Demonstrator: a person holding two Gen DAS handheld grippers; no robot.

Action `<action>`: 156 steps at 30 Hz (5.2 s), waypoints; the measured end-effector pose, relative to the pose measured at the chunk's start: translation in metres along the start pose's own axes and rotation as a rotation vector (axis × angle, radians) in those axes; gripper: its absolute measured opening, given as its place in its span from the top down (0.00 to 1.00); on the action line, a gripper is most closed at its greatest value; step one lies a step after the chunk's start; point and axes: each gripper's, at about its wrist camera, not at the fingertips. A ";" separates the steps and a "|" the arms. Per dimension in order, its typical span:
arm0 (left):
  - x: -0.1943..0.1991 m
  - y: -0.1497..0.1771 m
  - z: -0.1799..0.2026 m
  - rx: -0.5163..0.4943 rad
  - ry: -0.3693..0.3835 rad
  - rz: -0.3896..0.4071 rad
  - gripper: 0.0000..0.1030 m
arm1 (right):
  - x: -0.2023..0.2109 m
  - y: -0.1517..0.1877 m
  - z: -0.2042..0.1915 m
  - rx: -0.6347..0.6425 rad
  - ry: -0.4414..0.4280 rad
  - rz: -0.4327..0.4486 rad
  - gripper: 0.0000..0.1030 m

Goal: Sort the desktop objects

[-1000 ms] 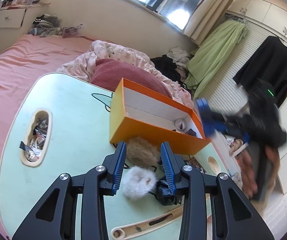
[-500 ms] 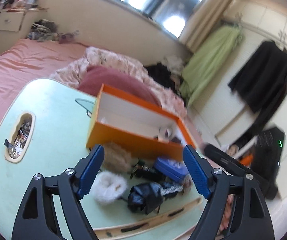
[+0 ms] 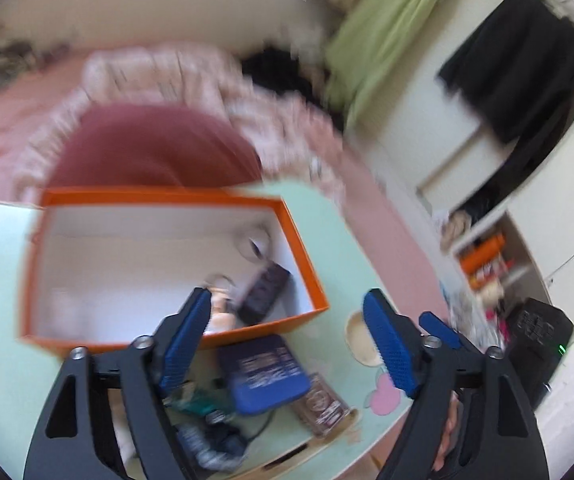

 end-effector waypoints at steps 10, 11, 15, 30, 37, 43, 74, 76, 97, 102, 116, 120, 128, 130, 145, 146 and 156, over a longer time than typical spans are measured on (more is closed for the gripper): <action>-0.066 -0.046 -0.017 0.190 0.007 -0.127 0.67 | -0.005 0.007 0.002 -0.009 -0.023 -0.020 0.08; -0.069 -0.044 -0.017 0.188 0.028 -0.143 0.67 | -0.006 0.007 0.001 -0.009 -0.024 -0.022 0.08; -0.073 -0.033 -0.007 0.132 -0.052 -0.164 0.67 | -0.009 0.008 0.003 -0.016 -0.033 -0.026 0.08; -0.093 -0.039 -0.004 0.086 -0.019 -0.249 0.47 | -0.024 0.011 0.002 -0.024 -0.028 -0.064 0.08; -0.077 -0.043 -0.020 0.091 -0.059 -0.201 0.59 | -0.025 0.012 0.005 -0.031 -0.020 -0.061 0.08; -0.056 -0.043 -0.045 0.147 -0.003 -0.160 0.59 | -0.025 0.011 0.009 -0.049 -0.026 -0.059 0.08; -0.062 -0.053 -0.028 0.093 0.073 -0.173 0.52 | -0.029 0.014 0.016 -0.090 -0.035 -0.069 0.08; -0.058 -0.048 -0.020 0.073 0.015 -0.167 0.30 | -0.029 0.014 0.016 -0.091 -0.036 -0.070 0.08; -0.070 -0.050 -0.031 0.098 -0.230 -0.216 0.27 | -0.028 0.012 0.023 -0.109 -0.033 -0.064 0.08; -0.064 -0.049 -0.042 0.125 -0.200 -0.192 0.27 | -0.031 0.012 0.023 -0.107 -0.036 -0.071 0.08; -0.097 -0.064 -0.016 -0.008 -0.355 -0.196 0.72 | -0.033 0.013 0.025 -0.110 -0.035 -0.076 0.08; -0.065 -0.049 -0.014 -0.019 -0.218 -0.109 0.72 | -0.033 0.014 0.025 -0.114 -0.035 -0.080 0.08; 0.033 0.042 -0.016 -0.125 -0.052 0.096 0.72 | -0.032 -0.009 -0.008 -0.015 0.083 -0.099 0.08; 0.046 0.069 -0.033 -0.105 -0.094 0.128 0.72 | -0.034 -0.029 -0.039 0.109 0.180 -0.129 0.15; 0.023 0.120 -0.138 0.175 -0.067 0.202 0.53 | -0.213 -0.114 -0.086 0.309 0.678 -0.634 0.74; 0.022 0.122 -0.137 0.177 -0.057 0.205 0.46 | -0.216 -0.114 -0.085 0.301 0.691 -0.649 0.68; 0.022 0.129 -0.138 0.187 -0.035 0.228 0.31 | -0.239 -0.116 -0.080 0.271 0.701 -0.713 0.68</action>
Point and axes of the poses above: each gripper's, at about its wrist camera, not at the fingertips, and x roughly against the way its jaws point, z to its right, y to its underside, and after that the axes turned 15 degrees about -z, right-handed
